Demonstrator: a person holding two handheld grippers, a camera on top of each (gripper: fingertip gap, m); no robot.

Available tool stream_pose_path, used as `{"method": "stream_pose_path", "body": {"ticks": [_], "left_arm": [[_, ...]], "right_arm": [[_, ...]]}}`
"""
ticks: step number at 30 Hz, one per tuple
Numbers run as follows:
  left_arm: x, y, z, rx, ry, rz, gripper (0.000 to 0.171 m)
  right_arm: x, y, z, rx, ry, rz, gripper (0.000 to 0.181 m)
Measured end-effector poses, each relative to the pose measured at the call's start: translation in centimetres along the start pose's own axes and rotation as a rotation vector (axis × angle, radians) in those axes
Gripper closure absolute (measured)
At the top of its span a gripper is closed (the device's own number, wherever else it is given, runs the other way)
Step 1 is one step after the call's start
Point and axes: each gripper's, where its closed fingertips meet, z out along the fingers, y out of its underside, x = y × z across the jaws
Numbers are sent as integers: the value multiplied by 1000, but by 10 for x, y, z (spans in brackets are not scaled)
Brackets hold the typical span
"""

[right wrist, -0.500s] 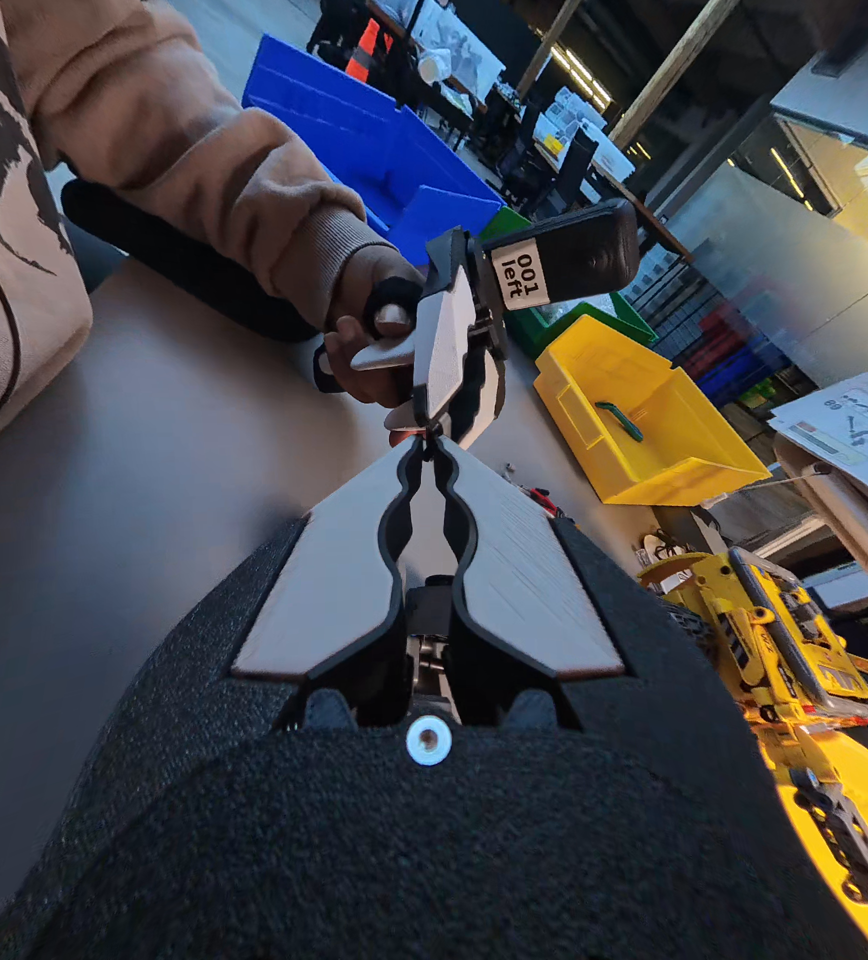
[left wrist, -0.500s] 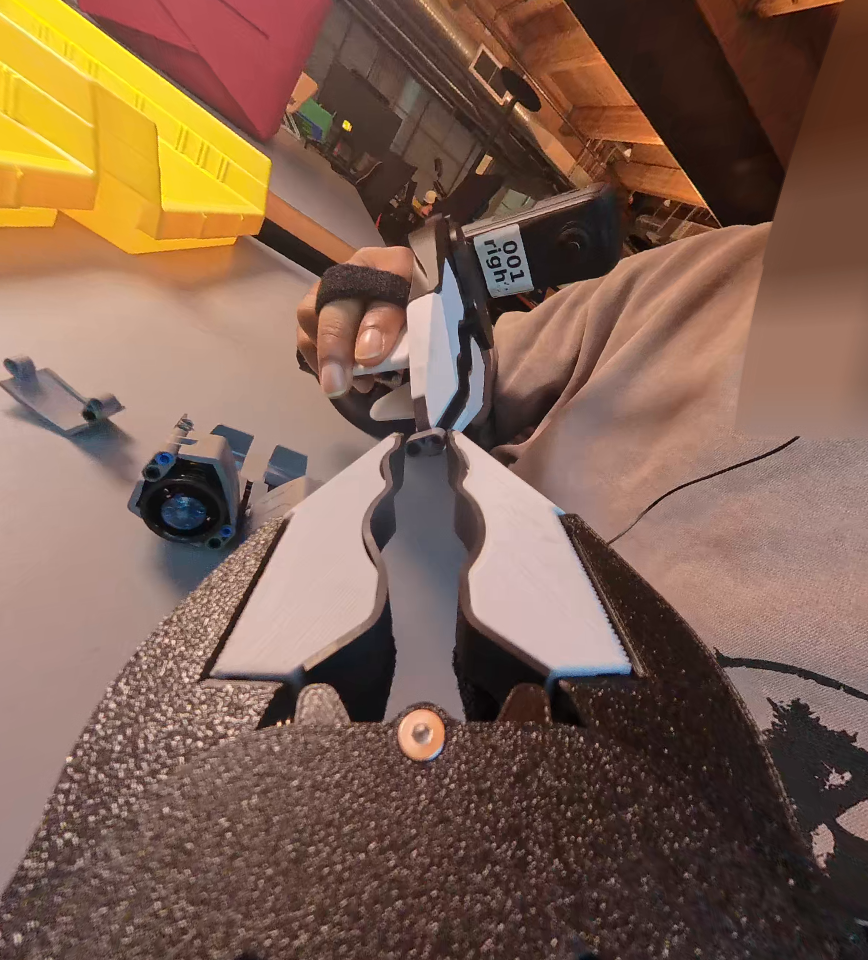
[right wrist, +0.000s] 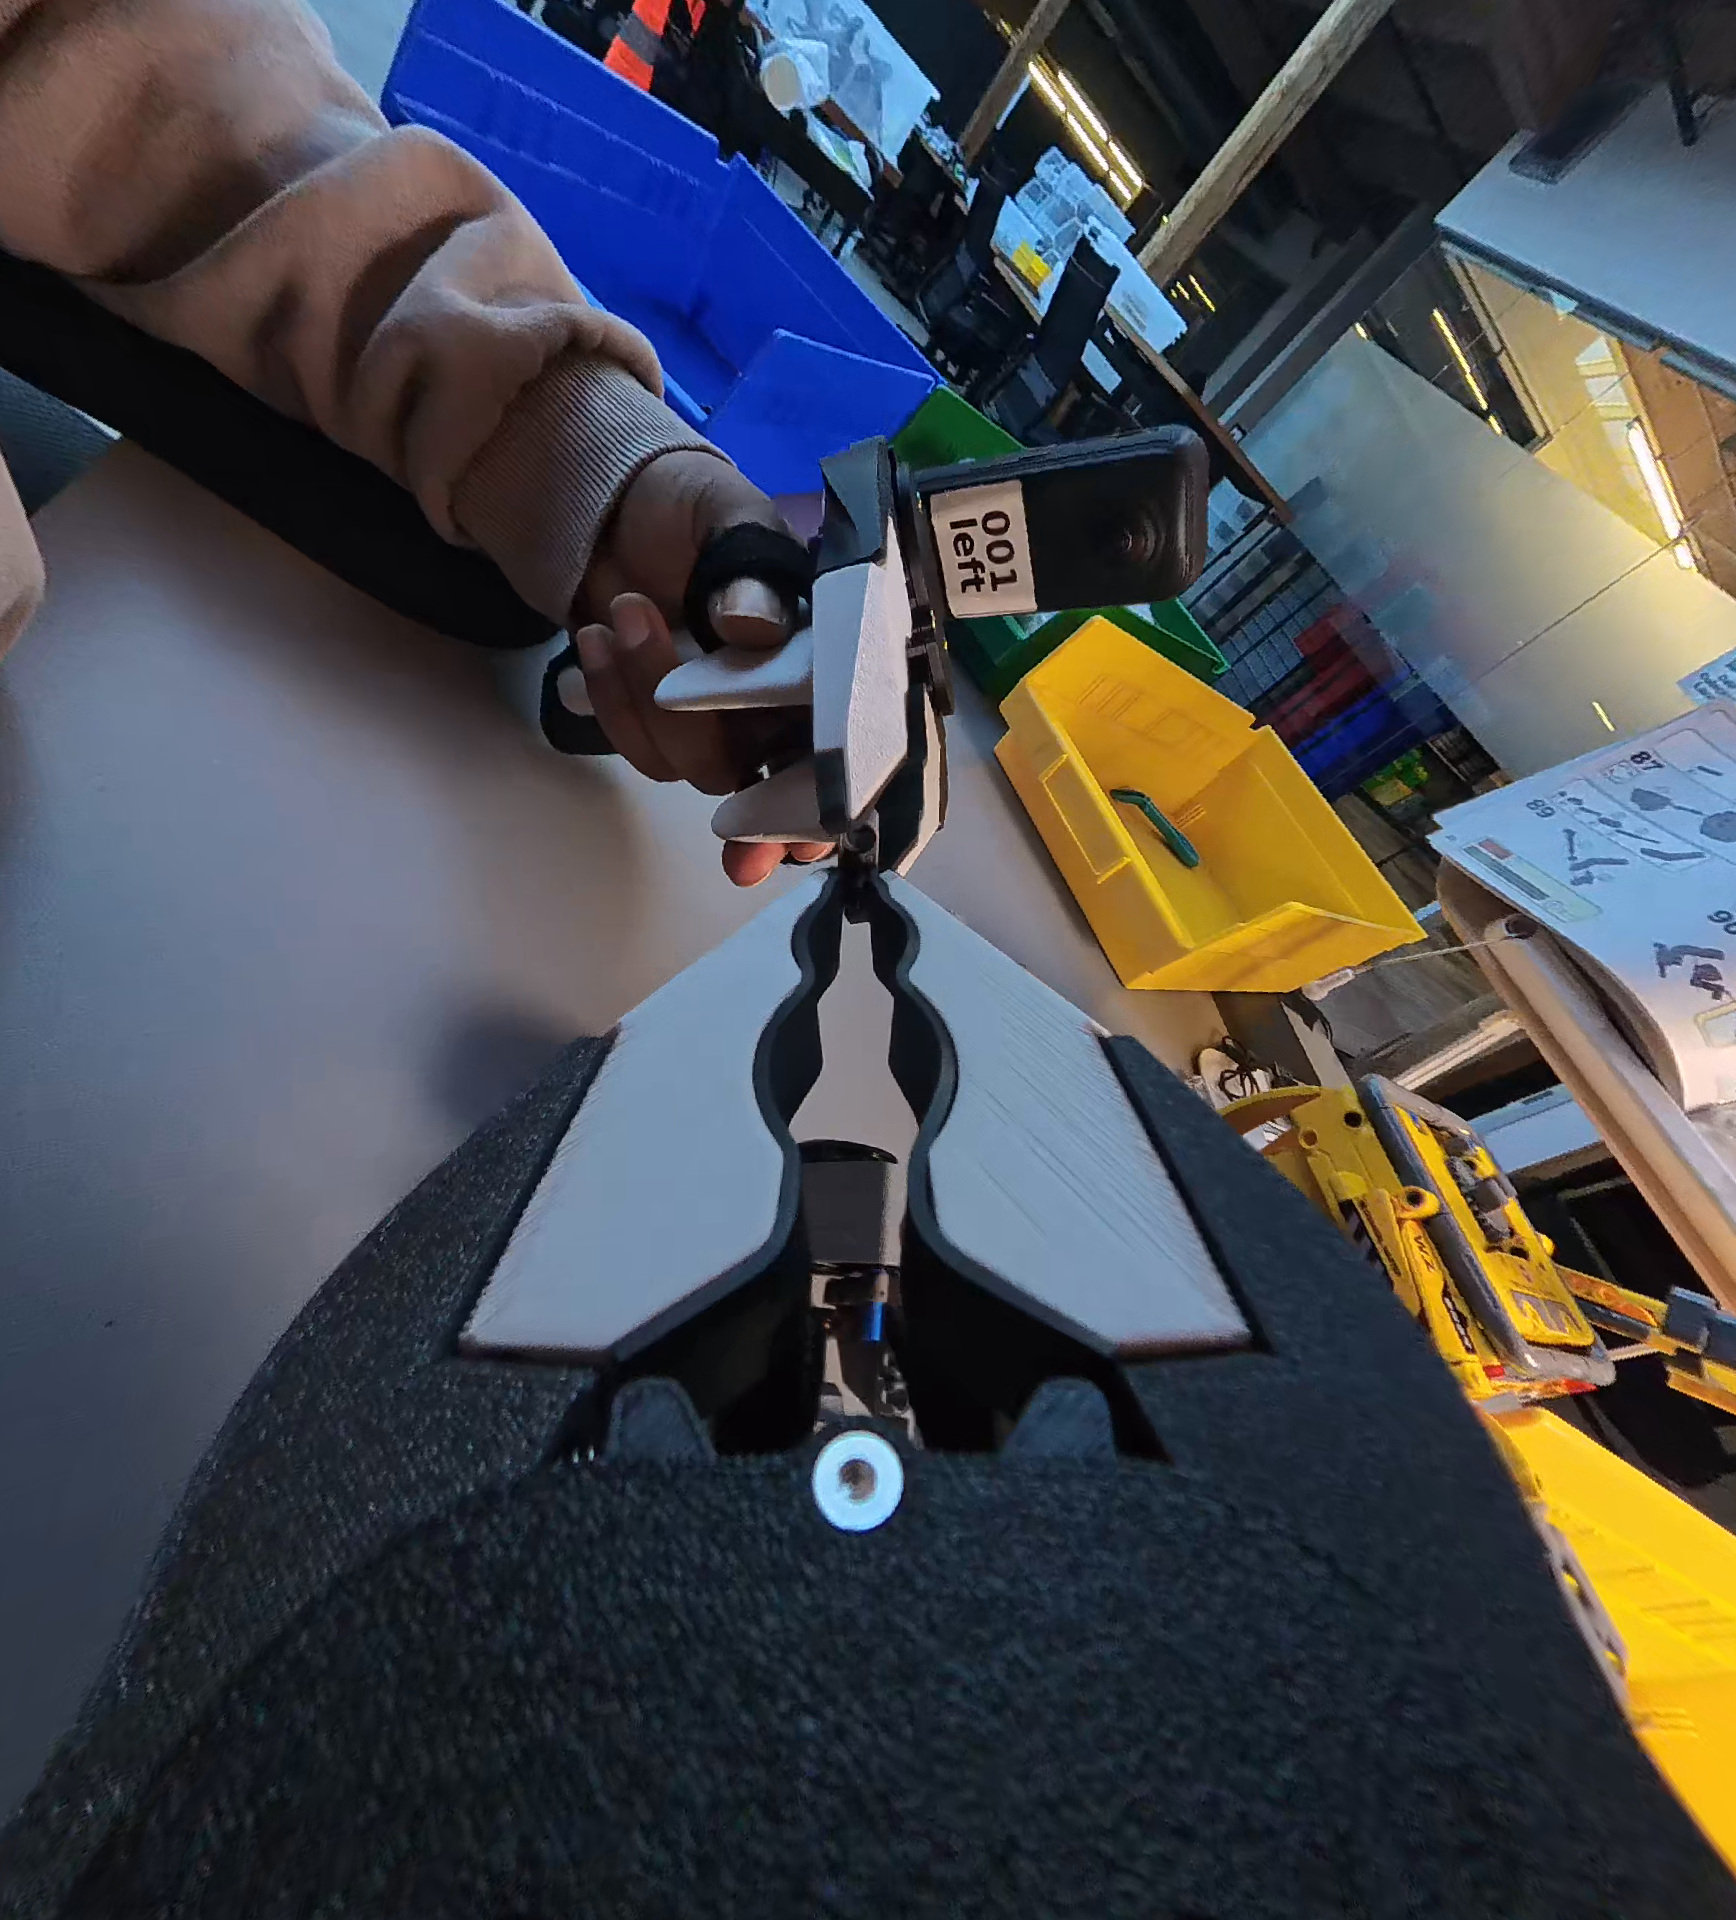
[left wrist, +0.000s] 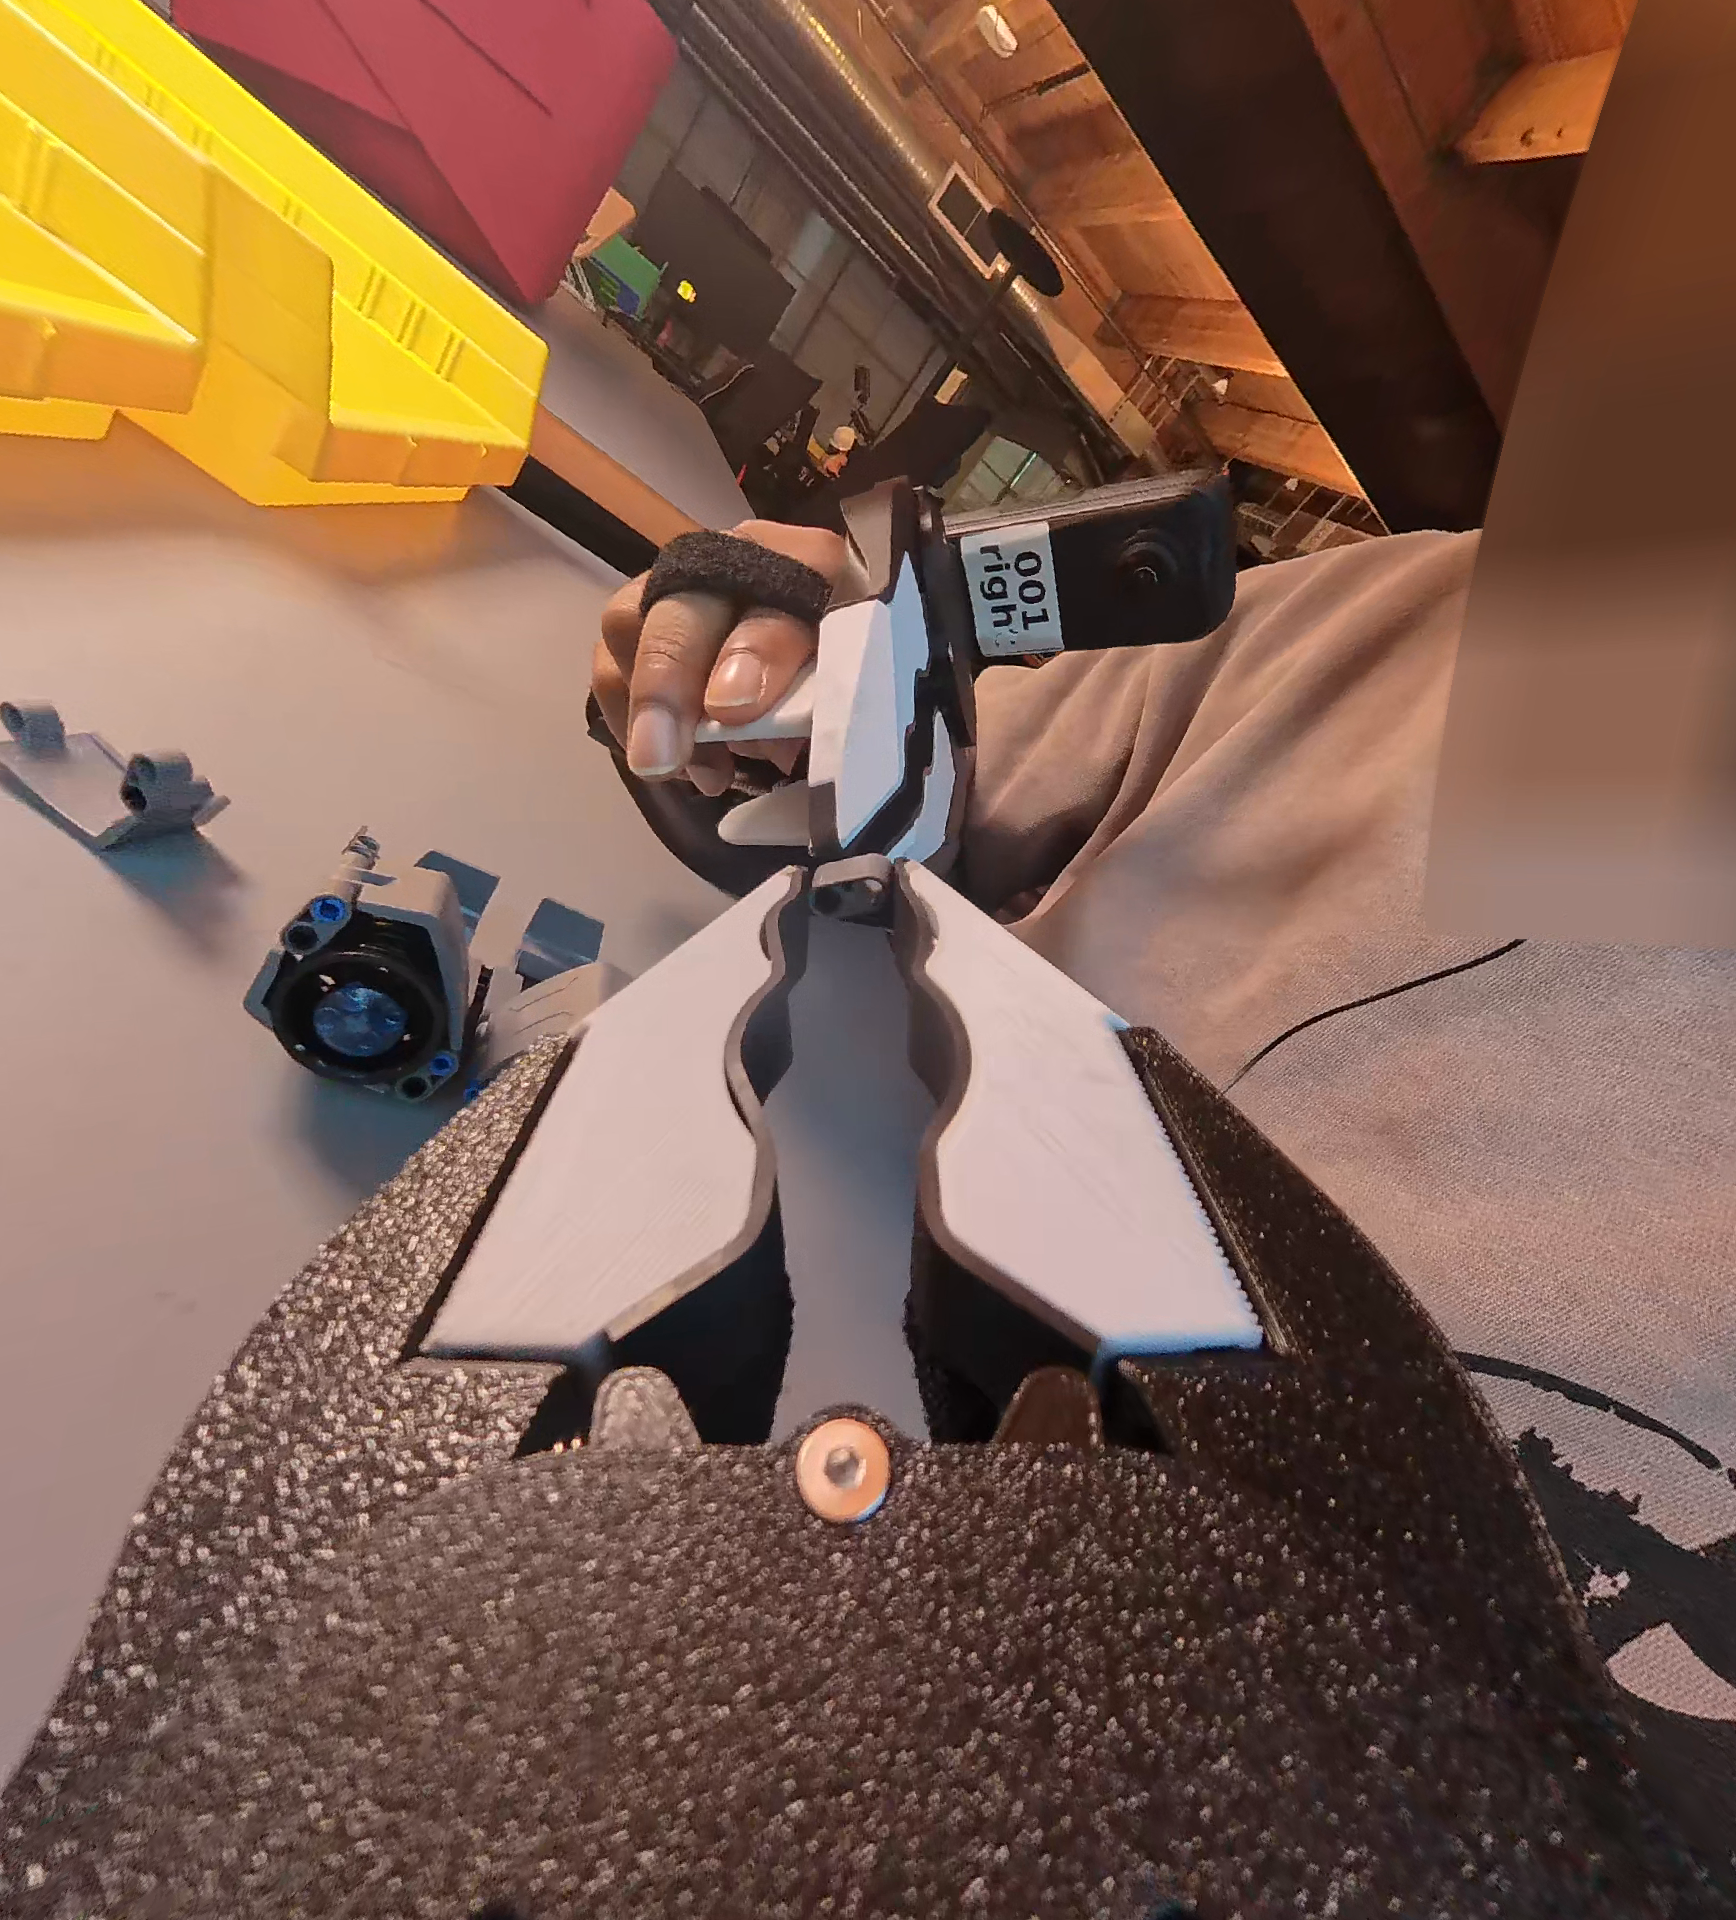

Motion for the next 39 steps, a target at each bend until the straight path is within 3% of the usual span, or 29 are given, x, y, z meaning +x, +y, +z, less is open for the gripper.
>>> {"method": "stream_pose_path", "body": {"ticks": [6, 15, 23, 24, 26, 27, 32, 35, 39], "left_arm": [[2, 2, 0, -6, 21, -29, 157], [3, -11, 3, -33, -78, 125, 159], [10, -13, 8, -41, -61, 161, 161], [6, -22, -2, 12, -97, 167, 171], [-2, -50, -57, 183, -165, 137, 171], [-10, -42, -65, 113, -263, 205, 171], [-32, -18, -30, -94, -381, 328, 171], [-24, -11, -17, -99, -386, 449, 152], [-7, -9, -2, -76, -350, 538, 150]], "right_arm": [[-2, -1, 1, -7, -12, 4, 178], [10, -7, -7, 6, -7, 43, 179], [10, -13, -18, 24, -52, 56, 179], [18, -14, -28, 37, -35, 71, 179], [43, -8, -55, 57, 39, 133, 180], [42, -3, -54, 31, 51, 110, 179], [32, -4, -32, 87, -24, 236, 178], [25, 9, -27, 105, -85, 437, 177], [18, 3, -18, 150, -162, 597, 177]]}}
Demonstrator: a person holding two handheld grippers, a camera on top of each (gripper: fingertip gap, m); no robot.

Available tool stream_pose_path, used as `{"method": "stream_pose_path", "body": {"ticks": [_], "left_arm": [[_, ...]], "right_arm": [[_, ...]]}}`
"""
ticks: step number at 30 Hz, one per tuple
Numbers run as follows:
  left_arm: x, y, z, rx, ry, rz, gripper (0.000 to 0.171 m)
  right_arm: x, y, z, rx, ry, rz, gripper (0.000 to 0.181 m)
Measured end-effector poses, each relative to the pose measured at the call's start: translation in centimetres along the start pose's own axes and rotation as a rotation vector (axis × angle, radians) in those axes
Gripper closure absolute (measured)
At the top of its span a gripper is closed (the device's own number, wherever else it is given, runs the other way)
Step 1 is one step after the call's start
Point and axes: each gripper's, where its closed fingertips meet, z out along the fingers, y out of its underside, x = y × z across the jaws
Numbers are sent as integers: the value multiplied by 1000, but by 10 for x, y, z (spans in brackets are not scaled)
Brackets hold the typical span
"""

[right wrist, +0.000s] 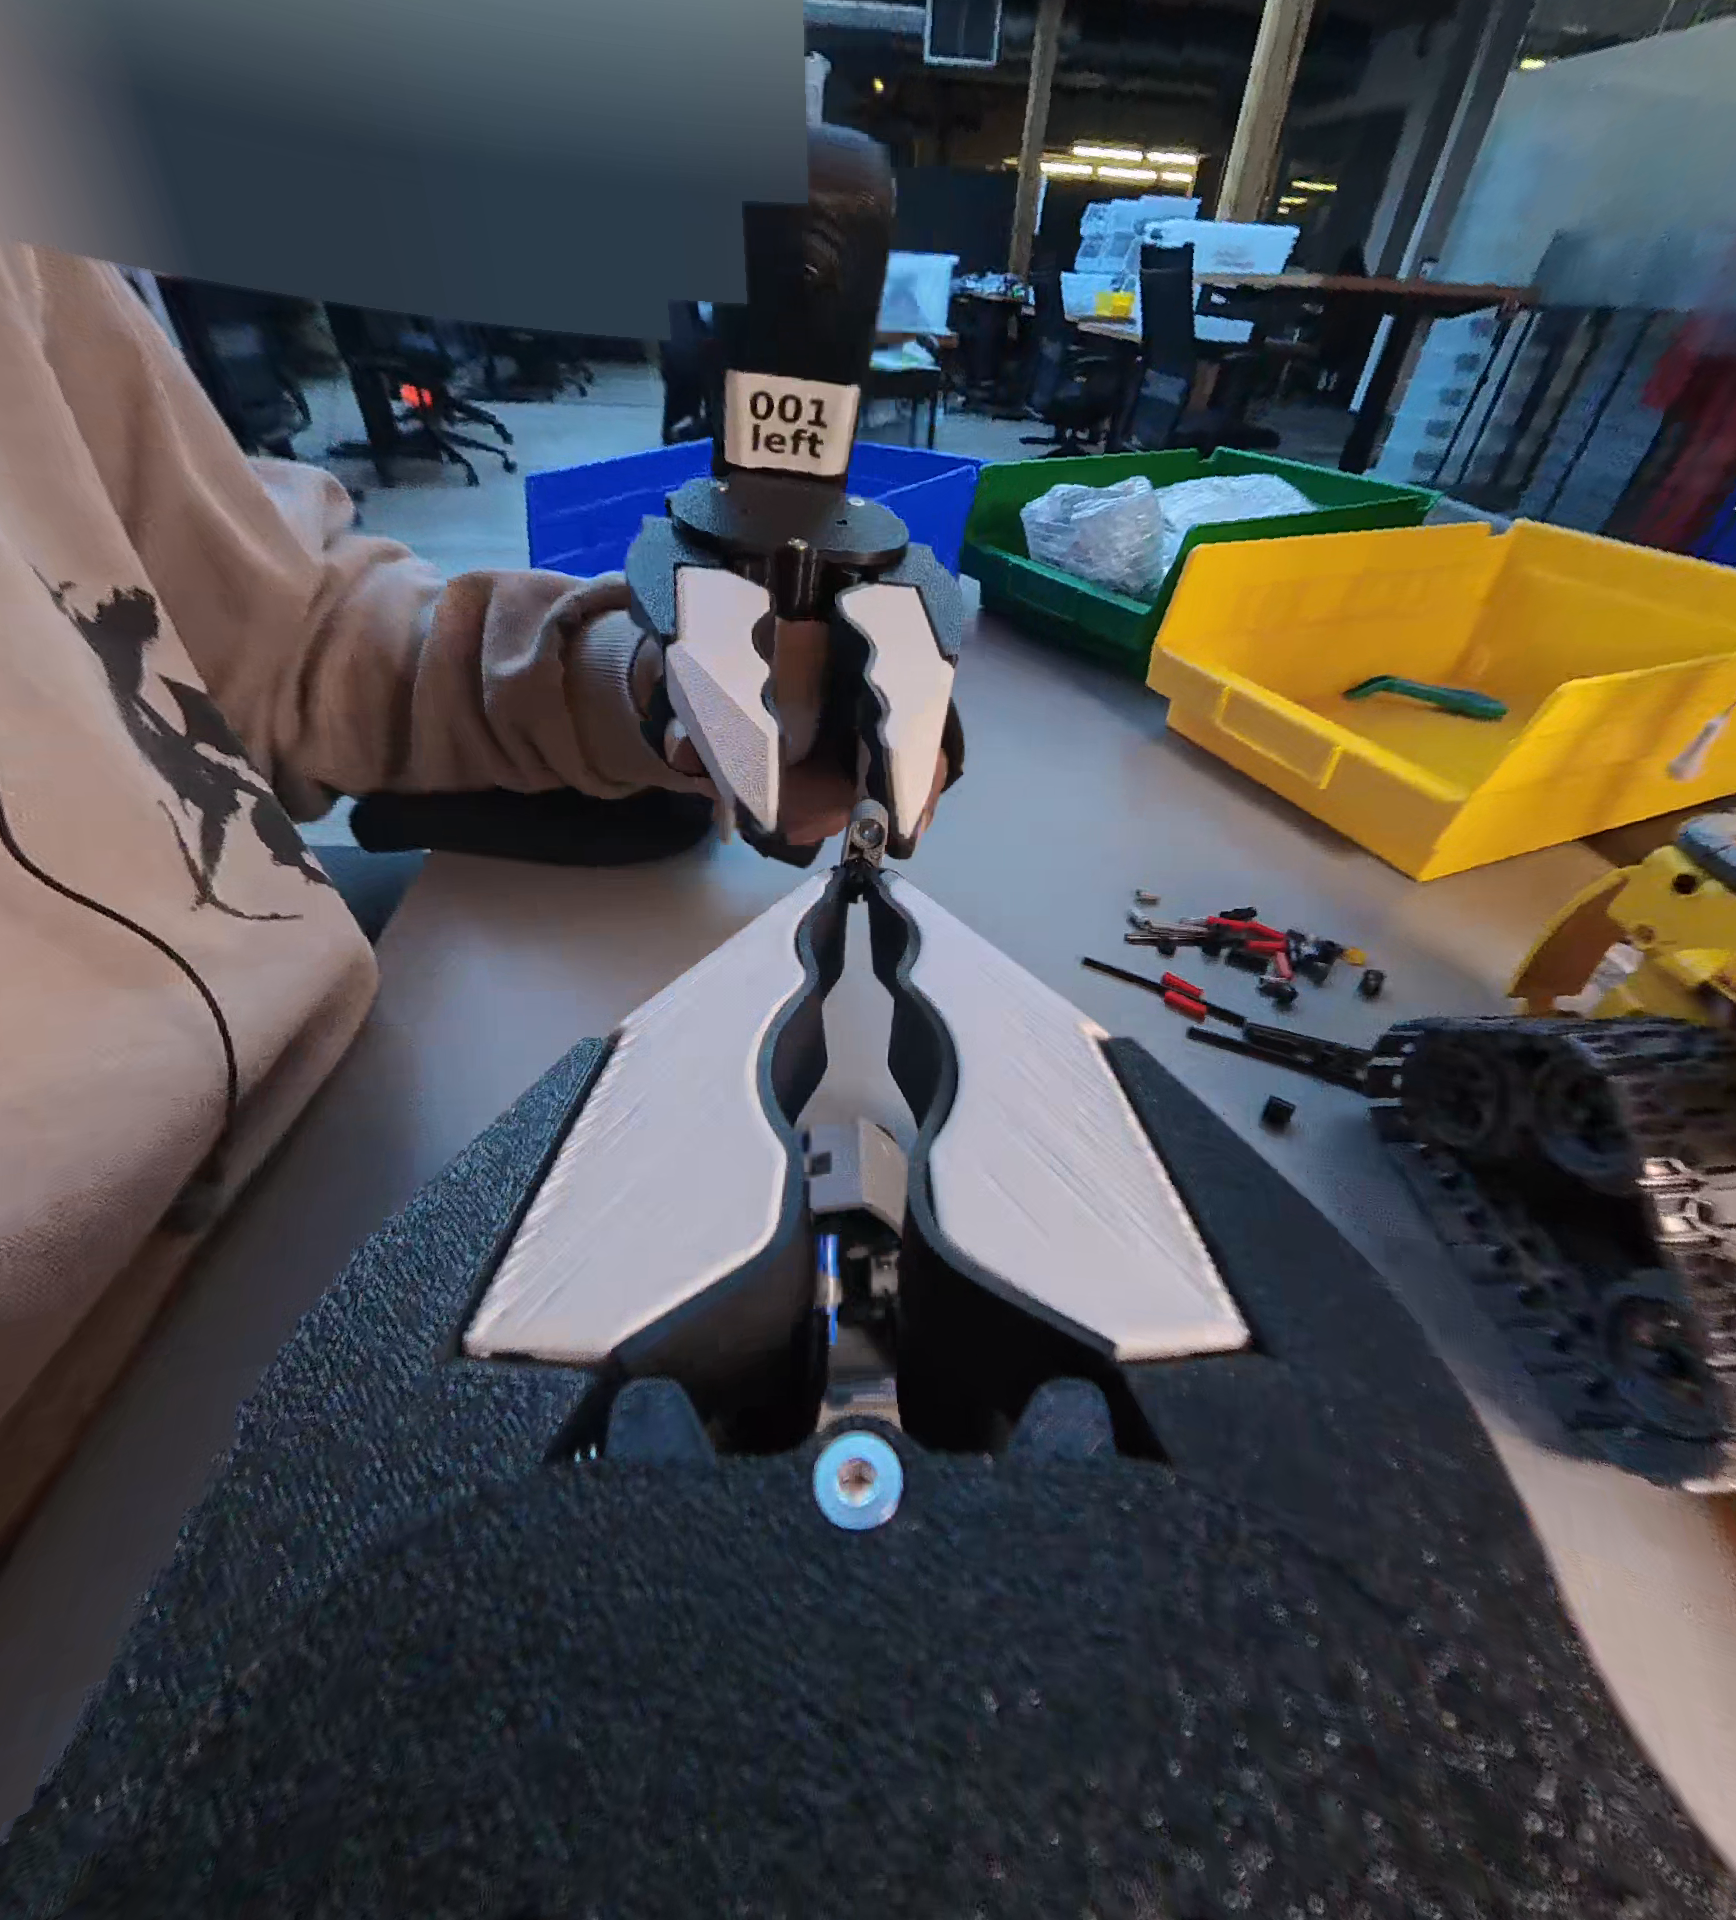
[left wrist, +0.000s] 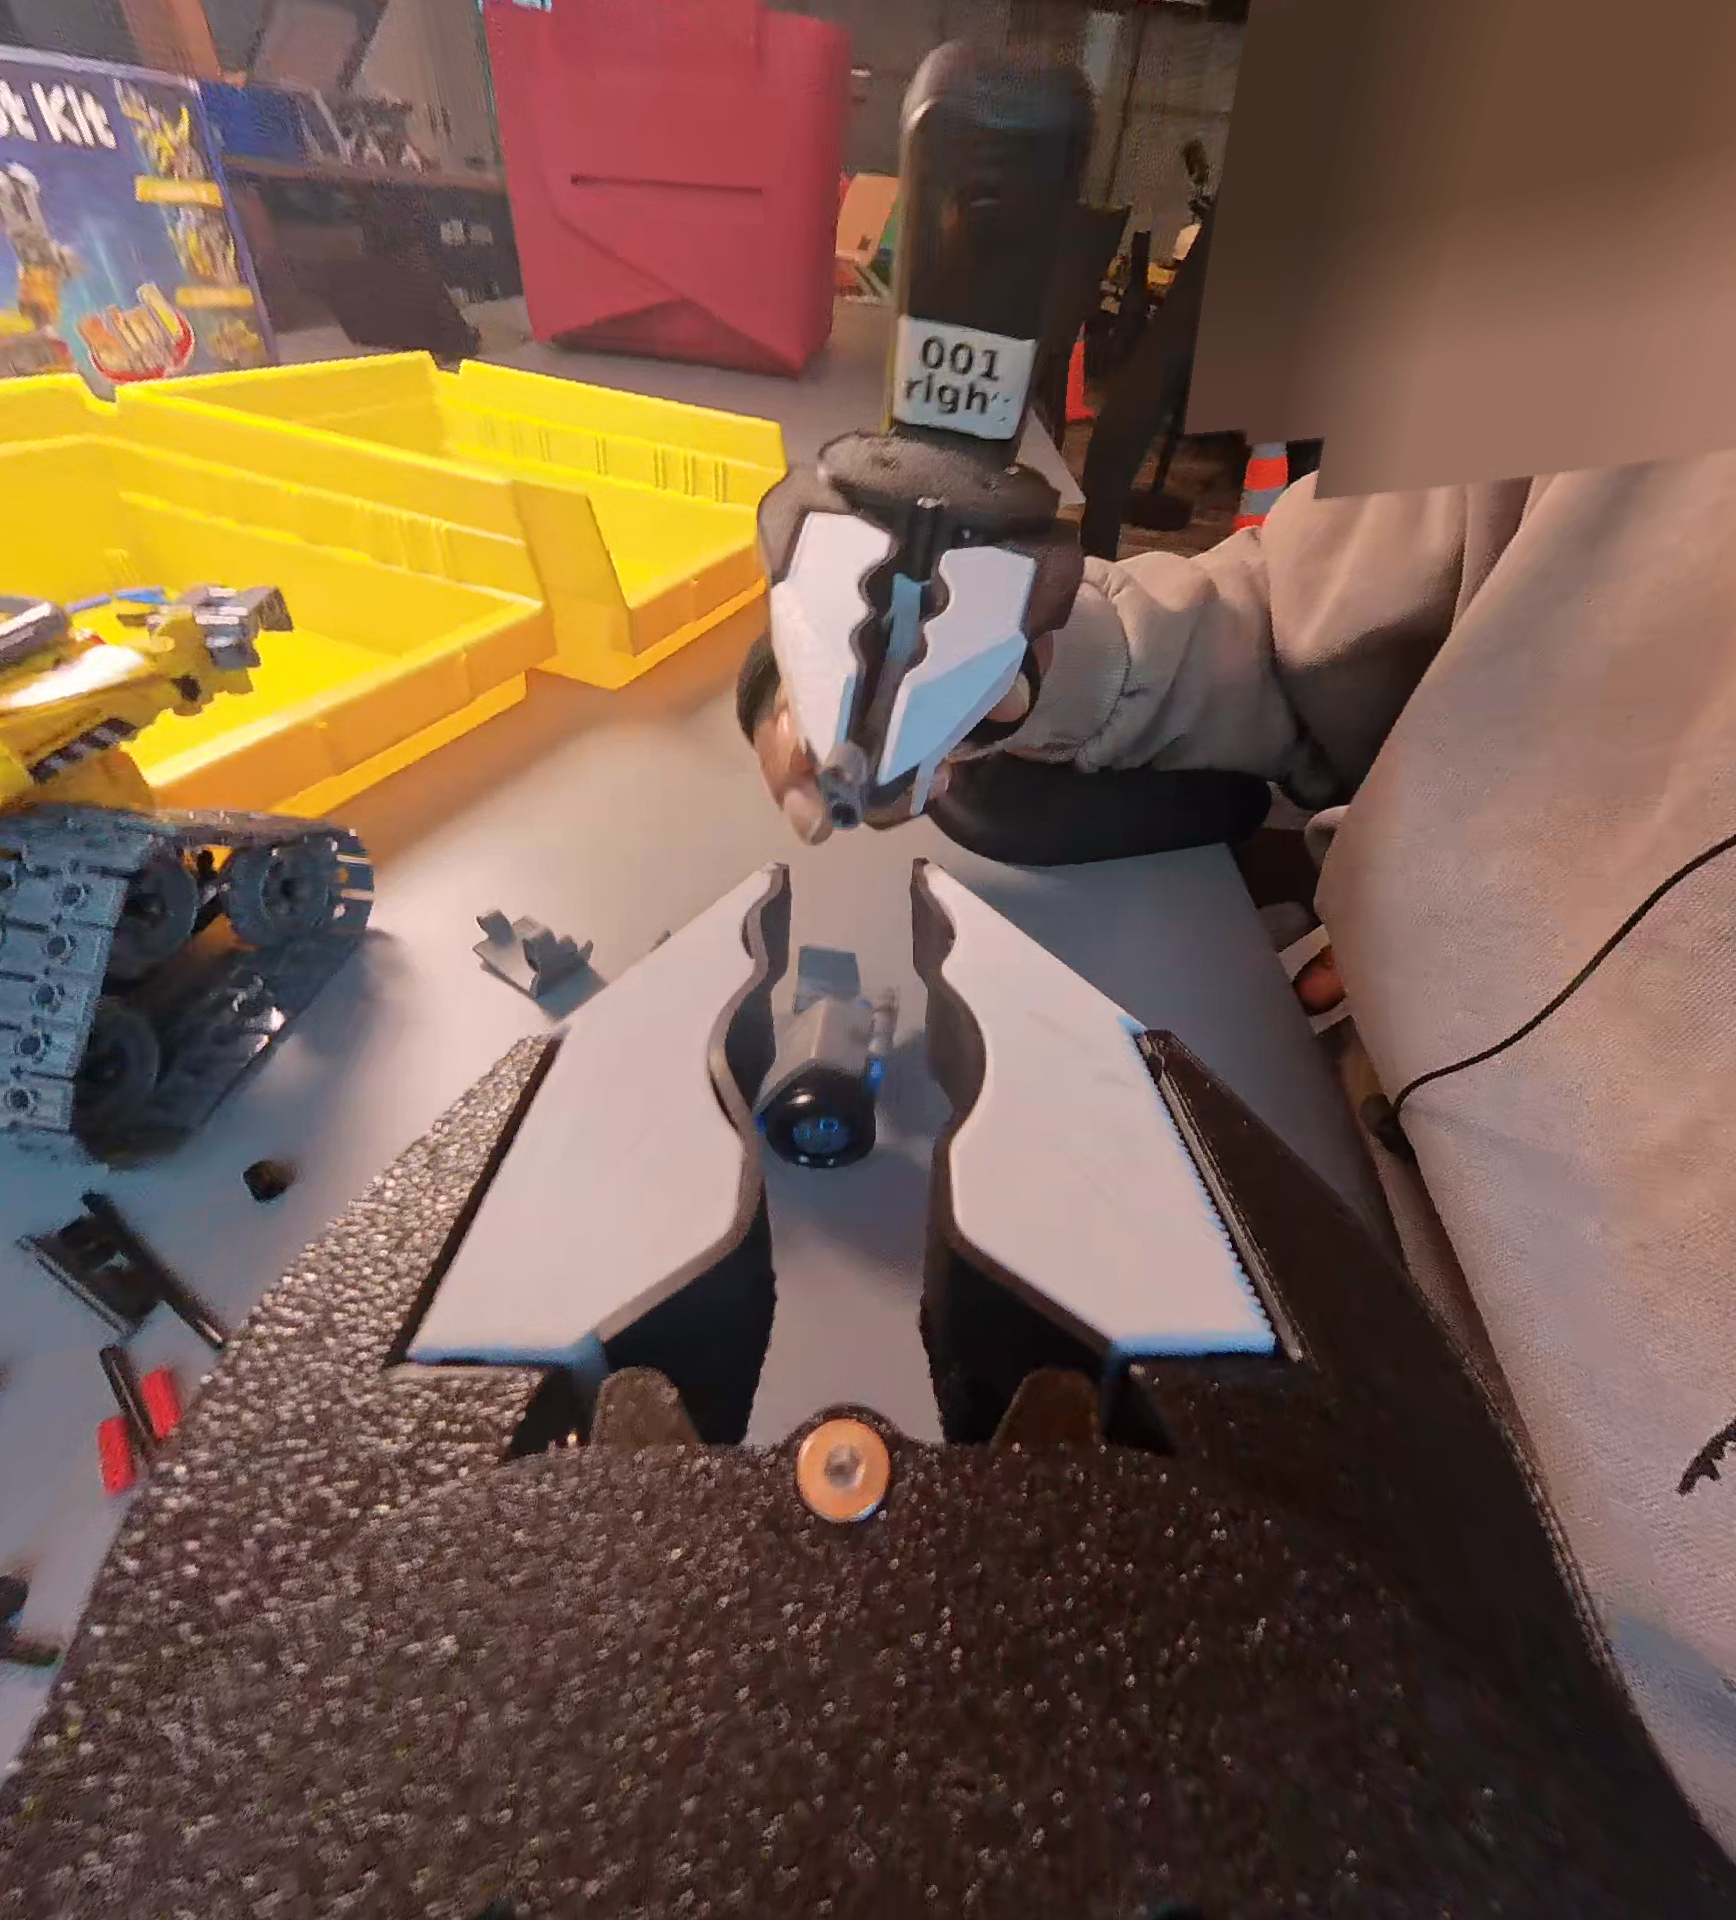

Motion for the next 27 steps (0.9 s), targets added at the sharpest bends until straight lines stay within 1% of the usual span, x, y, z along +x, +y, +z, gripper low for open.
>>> {"method": "stream_pose_path", "body": {"ticks": [2, 8, 10, 12, 18, 27], "left_arm": [[7, -5, 1, 28, 15, 24, 156], [10, -7, 0, 39, 6, 45, 170], [8, -8, -1, 38, -17, 66, 169], [5, -9, 0, 36, -53, 88, 154], [13, -5, 4, 22, 3, 80, 164], [16, -3, 2, 23, 22, 97, 162]], "right_arm": [[-3, 2, 5, 1, -35, 65, 177], [-12, 3, 10, 14, -95, 125, 177], [-12, 4, 10, 8, -94, 130, 177], [-14, 2, 10, 18, -113, 142, 177], [-19, 7, 15, 0, -132, 145, 177], [-20, 3, 13, 23, -142, 160, 177]]}}
